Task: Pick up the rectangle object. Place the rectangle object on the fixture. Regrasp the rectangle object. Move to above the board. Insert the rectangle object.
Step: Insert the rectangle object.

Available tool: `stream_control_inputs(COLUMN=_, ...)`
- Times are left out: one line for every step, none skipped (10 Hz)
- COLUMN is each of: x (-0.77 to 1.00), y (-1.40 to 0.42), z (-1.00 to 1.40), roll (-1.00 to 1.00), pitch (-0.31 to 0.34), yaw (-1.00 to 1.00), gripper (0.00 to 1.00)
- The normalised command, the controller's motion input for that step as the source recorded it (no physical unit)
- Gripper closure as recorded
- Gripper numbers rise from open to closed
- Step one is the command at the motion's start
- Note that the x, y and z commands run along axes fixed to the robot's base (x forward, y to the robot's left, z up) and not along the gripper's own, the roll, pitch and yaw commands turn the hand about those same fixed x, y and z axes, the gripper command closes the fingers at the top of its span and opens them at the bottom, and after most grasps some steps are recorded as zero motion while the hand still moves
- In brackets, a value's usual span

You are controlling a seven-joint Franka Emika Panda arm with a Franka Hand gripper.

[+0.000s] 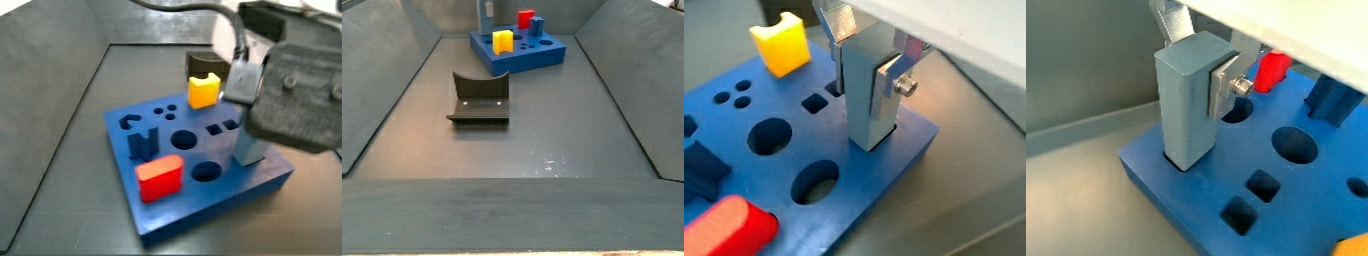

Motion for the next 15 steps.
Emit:
stream_control_inputs(x=-0.08, y=0.00, z=0.00, roll=0.07, pitch=-0.054, yaw=0.15, gripper=1.00)
stream_control_inputs(x=0.00, y=-0.03, z=-0.05, roll=0.00, pitch=0.000, yaw=0.00, gripper=1.00)
stream_control_inputs(x=0.21, y=-0.11, z=-0.57, roll=0.08, pitch=0.457, yaw=0.00, gripper=1.00)
stream_control_inputs(x=0.35, y=-0.13, z=-0.57, roll=0.05, pitch=0.646, yaw=-0.02, gripper=1.00)
stream_control_inputs(x=0.52, y=-0.11, z=-0.44, roll=0.01, pitch=0.794, yaw=-0.09, gripper=1.00)
stream_control_inputs(x=0.49, y=-0.10, z=-0.40, roll=0.00, pitch=0.834, yaw=-0.12, gripper=1.00)
stream_control_inputs(x=0.42, y=-0.10, z=-0.32, roll=0.00, pitch=0.917, yaw=-0.14, gripper=1.00)
stream_control_inputs(x=0.39, y=-0.09, z=-0.28, roll=0.00, pitch=0.951, yaw=-0.15, gripper=1.00)
stream_control_inputs(x=0.39, y=-0.09, z=-0.28, roll=0.00, pitch=0.951, yaw=-0.16, gripper=1.00)
stream_control_inputs(x=0.39, y=-0.09, z=-0.28, roll=0.00, pitch=0.951, yaw=-0.16, gripper=1.00)
stream_control_inputs(x=0.42, y=-0.03, z=-0.36, roll=0.00, pitch=0.840, yaw=-0.20, gripper=1.00)
stream_control_inputs(x=0.14, y=0.00, z=-0.30, roll=0.00, pitch=0.409, yaw=-0.17, gripper=1.00)
stream_control_inputs(x=0.00, y=0.00, z=-0.07, roll=0.13, pitch=0.260, yaw=-0.14, gripper=1.00)
stream_control_inputs(x=0.00, y=0.00, z=-0.19, roll=0.11, pitch=0.183, yaw=-0.11, gripper=1.00)
stream_control_inputs(x=0.00, y=0.02, z=-0.65, roll=-0.21, pitch=0.237, yaw=-0.03, gripper=1.00)
